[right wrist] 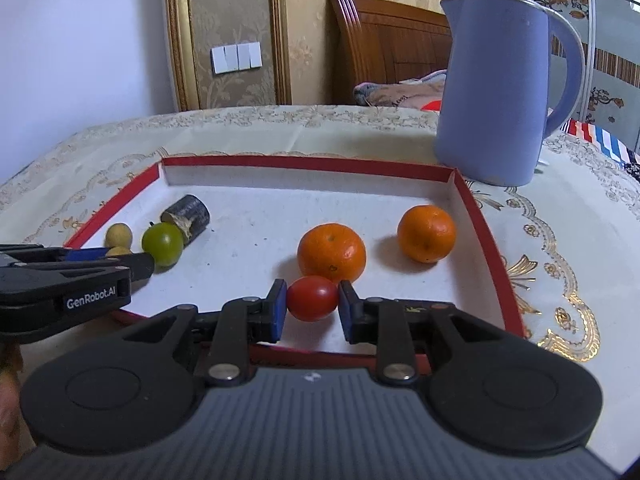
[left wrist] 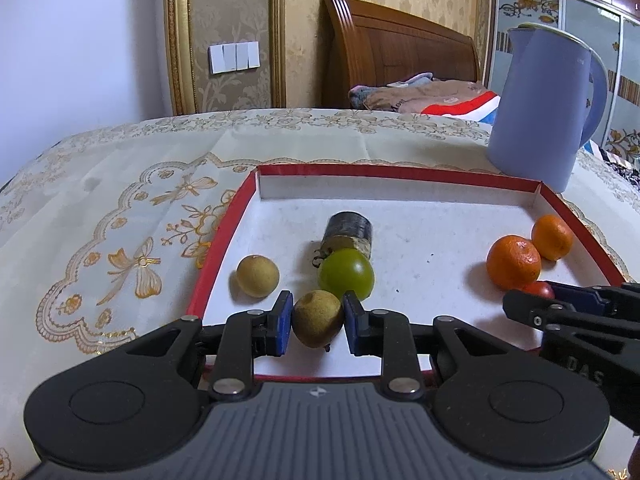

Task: Organize fruits
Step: 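Lower into the tray and open the left tool while the right tool releases the tomato, then move the left tool out of the tray toward the green tomato on the cloth, then close the left tool on the green tomato and lift it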

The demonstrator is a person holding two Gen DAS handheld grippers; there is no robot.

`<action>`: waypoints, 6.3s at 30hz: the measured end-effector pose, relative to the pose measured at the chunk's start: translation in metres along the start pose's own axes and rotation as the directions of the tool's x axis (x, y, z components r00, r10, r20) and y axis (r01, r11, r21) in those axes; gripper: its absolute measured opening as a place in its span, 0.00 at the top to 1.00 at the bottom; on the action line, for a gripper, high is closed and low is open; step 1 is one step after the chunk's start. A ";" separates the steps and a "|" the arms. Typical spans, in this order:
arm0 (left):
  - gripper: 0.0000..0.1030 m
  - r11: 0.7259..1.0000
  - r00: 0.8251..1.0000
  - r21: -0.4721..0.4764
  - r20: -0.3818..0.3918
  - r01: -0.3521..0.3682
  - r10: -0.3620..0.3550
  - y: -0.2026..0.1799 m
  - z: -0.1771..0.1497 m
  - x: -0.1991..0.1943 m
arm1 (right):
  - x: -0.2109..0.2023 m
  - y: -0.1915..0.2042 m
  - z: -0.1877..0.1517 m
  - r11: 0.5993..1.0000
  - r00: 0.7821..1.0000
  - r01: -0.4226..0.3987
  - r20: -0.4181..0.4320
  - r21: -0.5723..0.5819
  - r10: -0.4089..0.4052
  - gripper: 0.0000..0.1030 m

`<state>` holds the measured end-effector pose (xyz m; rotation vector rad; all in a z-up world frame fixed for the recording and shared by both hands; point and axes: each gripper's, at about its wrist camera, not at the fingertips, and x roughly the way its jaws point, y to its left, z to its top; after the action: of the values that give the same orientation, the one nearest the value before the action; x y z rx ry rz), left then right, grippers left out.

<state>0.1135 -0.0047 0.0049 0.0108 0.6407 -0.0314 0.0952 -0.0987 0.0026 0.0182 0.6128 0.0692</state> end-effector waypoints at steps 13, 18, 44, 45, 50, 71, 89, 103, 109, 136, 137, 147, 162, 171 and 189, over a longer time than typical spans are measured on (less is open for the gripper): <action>0.74 1.000 1.000 0.006 0.008 -0.012 0.012 -0.006 0.002 0.015 | 0.026 -0.003 0.010 0.997 0.997 0.080 -0.004 -0.006 -0.080 0.75; 0.74 0.999 0.999 -0.006 0.017 -0.046 0.046 -0.002 0.006 0.023 | 0.035 -0.011 0.017 0.994 0.995 0.104 -0.004 0.021 -0.103 0.75; 0.74 0.999 0.998 -0.005 0.042 -0.044 0.044 -0.001 0.002 0.020 | 0.032 -0.009 0.012 0.995 0.996 0.090 0.016 0.043 -0.091 0.74; 0.74 0.999 0.998 -0.006 0.043 -0.044 0.044 0.000 0.001 0.020 | 0.031 -0.009 0.012 0.995 0.996 0.091 0.017 0.042 -0.092 0.74; 0.71 0.999 0.998 0.016 0.048 -0.046 0.045 -0.003 0.000 0.020 | 0.028 -0.008 0.011 0.995 0.995 0.095 0.027 0.042 -0.096 0.63; 0.46 0.999 0.996 -0.023 0.087 -0.031 0.033 0.003 -0.002 0.006 | 0.015 -0.009 0.008 0.992 0.990 0.114 0.081 0.052 -0.118 0.30; 0.41 0.998 0.992 -0.049 0.123 -0.033 0.039 0.008 -0.004 -0.005 | 0.002 -0.013 0.001 0.988 0.983 0.126 0.124 0.086 -0.136 0.07; 0.32 0.997 0.989 -0.062 0.135 -0.045 0.053 0.011 -0.005 -0.008 | -0.008 -0.018 -0.006 0.985 0.979 0.121 0.149 0.119 -0.138 0.02; 0.32 0.998 0.991 -0.055 0.125 -0.042 0.048 0.010 -0.006 -0.008 | -0.015 -0.021 -0.010 0.985 0.979 0.112 0.158 0.131 -0.132 0.00; 0.20 0.982 0.974 0.011 0.120 0.190 -0.190 -0.006 -0.050 -0.075 | -0.056 -0.077 -0.052 0.934 0.987 0.087 0.099 0.347 -0.128 0.00; 0.20 0.981 0.974 0.017 0.115 0.195 -0.195 -0.008 -0.051 -0.074 | -0.055 -0.078 -0.052 0.931 0.988 0.087 0.092 0.355 -0.127 0.00; 0.20 0.966 0.970 0.139 0.071 0.220 -0.231 -0.034 -0.064 -0.077 | -0.056 -0.080 -0.054 0.922 0.985 0.097 0.094 0.374 -0.142 0.00; 0.20 0.960 0.978 0.191 0.015 0.203 -0.210 -0.046 -0.066 -0.067 | -0.056 -0.080 -0.053 0.923 0.984 0.107 0.094 0.370 -0.152 0.00; 0.43 0.950 0.974 0.220 -0.010 0.224 -0.227 -0.050 -0.067 -0.065 | -0.056 -0.080 -0.053 0.923 0.984 0.108 0.090 0.369 -0.151 0.00; 0.65 0.986 0.985 0.070 0.074 0.154 -0.159 -0.014 -0.055 -0.067 | -0.056 -0.069 -0.051 0.947 0.987 0.097 0.091 0.307 -0.130 0.00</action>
<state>0.0266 -0.0162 0.0014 0.0208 0.5599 -0.2035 0.0247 -0.1720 -0.0095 0.2815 0.5079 -0.1377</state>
